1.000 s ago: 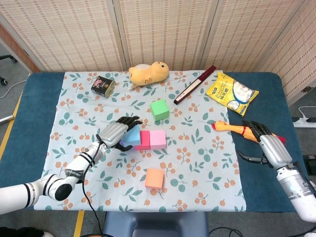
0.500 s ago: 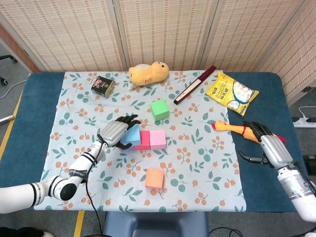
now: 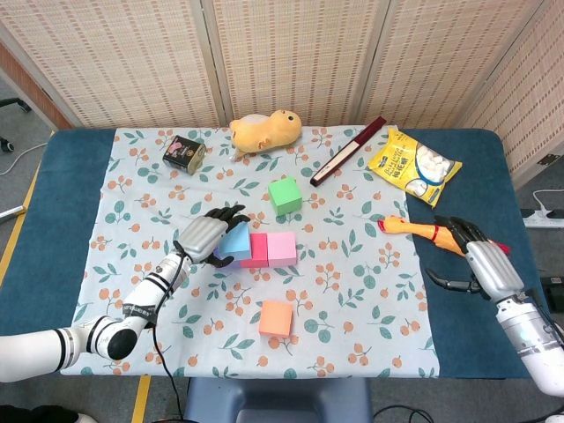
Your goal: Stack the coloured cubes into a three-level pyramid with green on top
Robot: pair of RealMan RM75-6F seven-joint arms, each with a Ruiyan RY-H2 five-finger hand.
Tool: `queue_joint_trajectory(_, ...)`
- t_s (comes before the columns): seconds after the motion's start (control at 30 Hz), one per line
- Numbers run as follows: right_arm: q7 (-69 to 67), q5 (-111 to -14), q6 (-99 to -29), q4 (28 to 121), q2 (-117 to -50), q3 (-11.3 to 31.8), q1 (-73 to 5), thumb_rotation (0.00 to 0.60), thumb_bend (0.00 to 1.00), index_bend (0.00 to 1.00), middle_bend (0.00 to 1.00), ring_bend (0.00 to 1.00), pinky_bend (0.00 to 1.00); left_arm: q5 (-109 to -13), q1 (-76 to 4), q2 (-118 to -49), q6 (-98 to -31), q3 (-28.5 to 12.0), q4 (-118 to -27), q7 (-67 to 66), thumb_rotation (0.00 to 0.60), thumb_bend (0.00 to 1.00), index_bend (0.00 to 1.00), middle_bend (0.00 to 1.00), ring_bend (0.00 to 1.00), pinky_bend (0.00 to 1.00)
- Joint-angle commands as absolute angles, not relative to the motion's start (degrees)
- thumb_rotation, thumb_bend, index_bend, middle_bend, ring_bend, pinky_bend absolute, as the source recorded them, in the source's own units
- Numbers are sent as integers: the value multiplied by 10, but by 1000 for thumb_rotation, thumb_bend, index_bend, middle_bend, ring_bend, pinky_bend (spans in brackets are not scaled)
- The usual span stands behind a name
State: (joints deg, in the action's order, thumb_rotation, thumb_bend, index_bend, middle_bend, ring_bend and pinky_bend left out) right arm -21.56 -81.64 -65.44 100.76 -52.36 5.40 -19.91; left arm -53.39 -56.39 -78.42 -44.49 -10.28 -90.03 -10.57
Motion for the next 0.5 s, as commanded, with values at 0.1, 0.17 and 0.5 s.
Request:
queue_joint_trajectory(0.1,-218,-816,-654,1006,-523,54,-198,303,222,0,121,0,61,-539,-564,-785,-450,-94,-897,-122,600,305,150,0,3,106)
queue_joint_trajectory(0.17,-218,-816,-654,1006,-524,55,-198,301,222,0,120,0,61,-538,-563,-786,-455,-92,-897,-131,600,303,148,0,0,100)
queue_joint_trajectory(0.5,-213,-813,-651,1009,-524,57,-199,303,222,0,120,0,61,-533,-561,-789,-466,-90,-898,-152,600,299,151,0,0,92)
